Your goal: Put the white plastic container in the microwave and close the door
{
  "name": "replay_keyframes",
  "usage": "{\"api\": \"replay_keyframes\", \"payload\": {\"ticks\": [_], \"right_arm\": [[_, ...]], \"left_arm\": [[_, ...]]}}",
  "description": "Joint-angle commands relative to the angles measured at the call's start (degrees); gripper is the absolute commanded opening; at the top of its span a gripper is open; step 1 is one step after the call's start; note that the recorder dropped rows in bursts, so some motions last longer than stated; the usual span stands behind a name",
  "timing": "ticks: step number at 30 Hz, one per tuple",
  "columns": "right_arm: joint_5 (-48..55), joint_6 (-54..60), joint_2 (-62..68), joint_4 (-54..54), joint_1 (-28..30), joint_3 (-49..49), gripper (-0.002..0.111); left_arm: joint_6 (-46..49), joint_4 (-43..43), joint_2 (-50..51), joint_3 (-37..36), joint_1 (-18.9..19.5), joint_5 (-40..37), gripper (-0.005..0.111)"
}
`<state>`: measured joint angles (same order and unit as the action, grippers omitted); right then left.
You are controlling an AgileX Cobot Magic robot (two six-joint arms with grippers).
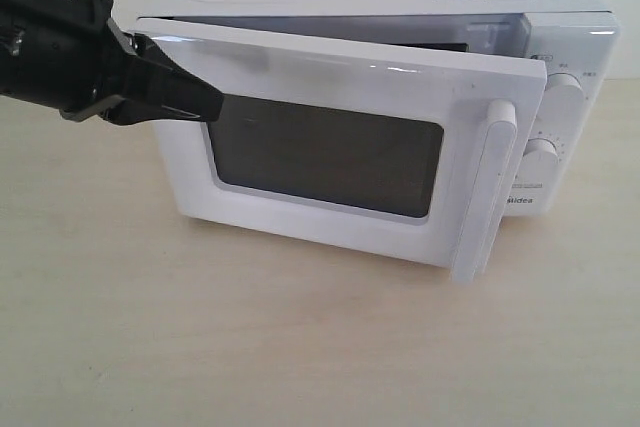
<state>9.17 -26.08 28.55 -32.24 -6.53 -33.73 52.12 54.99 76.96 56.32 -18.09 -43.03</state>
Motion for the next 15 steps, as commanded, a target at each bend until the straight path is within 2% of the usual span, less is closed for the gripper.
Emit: {"api": "replay_keyframes", "payload": {"ticks": [1,4,9,11,15], "right_arm": [[5.17,5.21,0.0,9.58,-5.14,0.1,0.0],[11.98,10.13,0.0,18.15,-10.33,0.1,0.0],[14.65,32.13,0.21,37.15,-19.72,0.1,0.0],[11.24,34.28,0.18,42.26,-22.76,0.1,0.0],[6.12,32.56,2.87,42.96,-25.68,0.1,0.0]], "left_arm": [[0.28,0.71,0.02,-0.25,-0.43,0.27,0.004],[0.28,0.71,0.02,-0.25,-0.43,0.27,0.004],[0.28,0.71,0.02,-0.25,-0.43,0.27,0.004],[0.28,0.71,0.02,-0.25,-0.43,0.27,0.004],[0.28,0.71,0.02,-0.25,-0.43,0.1,0.004]]}}
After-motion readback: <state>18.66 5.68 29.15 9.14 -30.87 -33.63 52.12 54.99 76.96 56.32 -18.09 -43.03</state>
